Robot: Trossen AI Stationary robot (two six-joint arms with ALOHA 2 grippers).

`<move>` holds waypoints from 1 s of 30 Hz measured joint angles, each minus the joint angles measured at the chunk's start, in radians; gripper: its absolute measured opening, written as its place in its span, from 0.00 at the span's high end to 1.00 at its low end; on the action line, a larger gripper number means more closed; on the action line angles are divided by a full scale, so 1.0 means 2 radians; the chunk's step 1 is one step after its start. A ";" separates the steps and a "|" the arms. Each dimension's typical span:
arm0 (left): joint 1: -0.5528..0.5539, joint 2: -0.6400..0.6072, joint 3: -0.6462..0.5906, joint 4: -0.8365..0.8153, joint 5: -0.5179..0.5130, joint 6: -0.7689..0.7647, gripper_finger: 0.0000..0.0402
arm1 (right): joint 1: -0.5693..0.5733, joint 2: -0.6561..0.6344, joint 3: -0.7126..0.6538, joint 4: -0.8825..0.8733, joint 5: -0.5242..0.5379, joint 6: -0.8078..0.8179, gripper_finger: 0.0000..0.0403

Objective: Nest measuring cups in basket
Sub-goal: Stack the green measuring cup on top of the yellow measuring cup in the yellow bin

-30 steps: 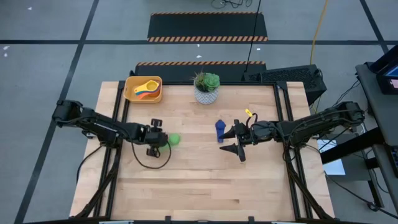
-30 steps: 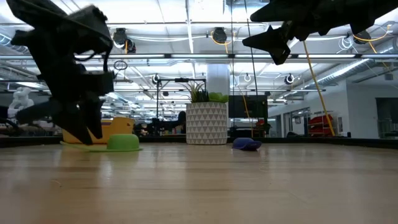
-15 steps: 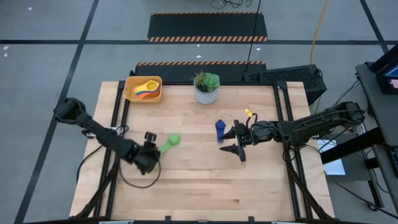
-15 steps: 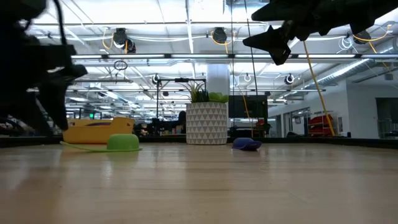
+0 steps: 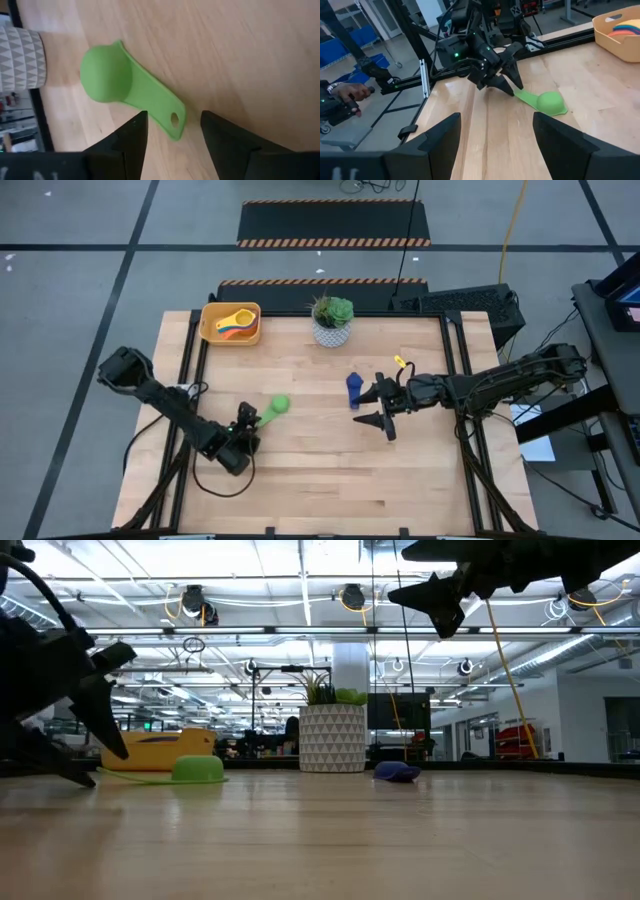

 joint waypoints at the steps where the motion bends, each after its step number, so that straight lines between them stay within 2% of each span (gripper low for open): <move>1: 0.003 0.005 0.001 0.003 -0.002 0.004 0.53 | 0.000 0.000 0.000 0.002 0.000 -0.003 0.40; 7: 0.029 0.022 0.001 0.012 0.000 0.005 0.67 | 0.000 0.000 0.000 0.003 0.000 -0.007 0.40; 13: 0.046 0.023 0.000 0.029 0.010 0.036 0.90 | 0.000 0.000 0.000 0.003 0.000 -0.007 0.40; 15: 0.051 0.023 0.001 0.026 -0.004 0.034 0.97 | 0.000 0.000 0.000 0.003 0.000 -0.007 0.40; 19: 0.057 0.013 0.011 0.023 -0.030 0.028 0.96 | 0.000 0.000 0.000 0.003 0.015 -0.021 0.40; 23: 0.065 -0.020 0.032 0.035 -0.062 0.028 0.98 | 0.000 0.011 0.000 0.016 0.041 -0.070 0.40; 28: 0.082 -0.080 0.037 0.116 -0.065 0.029 0.97 | 0.000 0.039 0.000 0.054 0.079 -0.153 0.40; 30: 0.087 -0.103 0.037 0.133 -0.059 0.027 0.97 | -0.001 0.055 0.008 0.063 0.111 -0.194 0.40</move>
